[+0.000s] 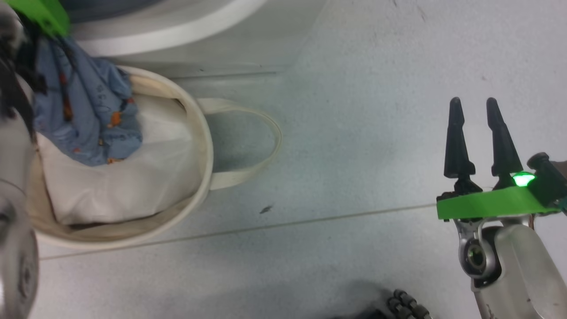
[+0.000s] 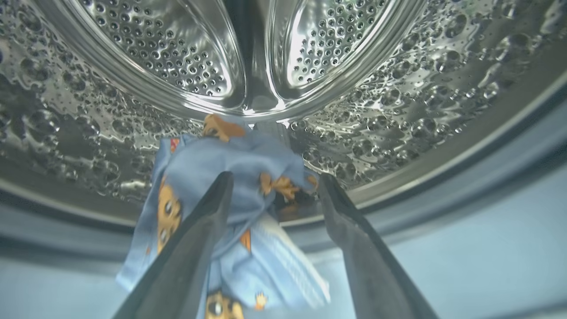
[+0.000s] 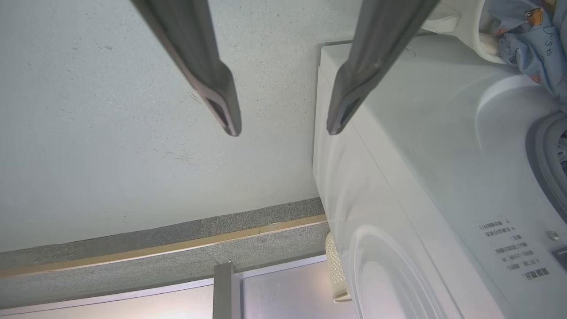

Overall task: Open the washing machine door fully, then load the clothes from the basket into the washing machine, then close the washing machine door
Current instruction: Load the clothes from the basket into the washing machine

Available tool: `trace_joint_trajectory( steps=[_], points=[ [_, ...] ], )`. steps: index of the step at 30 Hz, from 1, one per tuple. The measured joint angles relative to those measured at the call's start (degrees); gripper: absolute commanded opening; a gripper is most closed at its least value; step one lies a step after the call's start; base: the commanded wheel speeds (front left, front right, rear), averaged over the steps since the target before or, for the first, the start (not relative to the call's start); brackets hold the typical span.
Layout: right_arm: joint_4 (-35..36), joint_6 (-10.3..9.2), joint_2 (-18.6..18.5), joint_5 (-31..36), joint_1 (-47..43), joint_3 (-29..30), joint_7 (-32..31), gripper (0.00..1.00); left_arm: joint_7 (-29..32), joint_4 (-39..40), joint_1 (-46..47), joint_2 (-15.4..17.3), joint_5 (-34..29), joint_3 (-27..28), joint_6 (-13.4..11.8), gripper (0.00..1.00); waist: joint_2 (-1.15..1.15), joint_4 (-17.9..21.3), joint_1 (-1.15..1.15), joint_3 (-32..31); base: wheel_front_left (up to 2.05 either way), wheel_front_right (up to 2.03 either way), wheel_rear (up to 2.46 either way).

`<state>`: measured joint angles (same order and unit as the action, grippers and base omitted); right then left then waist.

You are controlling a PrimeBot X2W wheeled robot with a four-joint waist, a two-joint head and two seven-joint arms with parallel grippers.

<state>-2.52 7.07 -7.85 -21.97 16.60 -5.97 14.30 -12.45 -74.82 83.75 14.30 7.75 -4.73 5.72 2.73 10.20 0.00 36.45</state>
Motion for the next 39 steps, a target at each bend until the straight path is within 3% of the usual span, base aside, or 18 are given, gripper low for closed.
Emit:
trace_joint_trajectory(
  steps=[5,12,27,32,39],
  points=[
    [-1.5,0.00,0.0,-0.9,1.2,-1.2,0.0,1.00,-1.9,1.4,-6.5,-1.1,1.6,0.1,0.9,1.00,0.00,-1.3,0.00,-3.1,0.00,0.00,0.00],
    [-4.6,0.00,-0.2,-2.9,1.2,-3.0,0.0,1.00,-2.2,15.4,-17.9,-2.9,3.9,1.9,1.4,1.00,0.00,-3.7,-0.01,-8.3,0.00,0.00,0.00],
    [-8.9,0.00,-3.3,-5.9,-0.9,-8.7,0.0,1.00,-2.2,31.9,-42.0,-7.0,4.0,4.6,1.4,1.00,0.00,-8.4,-0.01,-22.5,0.00,0.00,0.00],
    [-9.1,0.00,-3.8,-5.9,-1.9,-10.3,0.0,1.00,-2.2,33.8,-48.5,-7.3,4.6,3.8,1.4,1.00,0.00,-10.0,-0.02,-25.2,0.00,0.00,0.00],
    [-8.1,0.00,-5.3,-4.7,-1.8,-11.8,0.0,1.00,-2.2,42.6,-55.8,-7.2,3.9,4.2,1.4,1.00,0.00,-12.0,0.00,-27.0,0.00,0.00,0.00]
  ],
)
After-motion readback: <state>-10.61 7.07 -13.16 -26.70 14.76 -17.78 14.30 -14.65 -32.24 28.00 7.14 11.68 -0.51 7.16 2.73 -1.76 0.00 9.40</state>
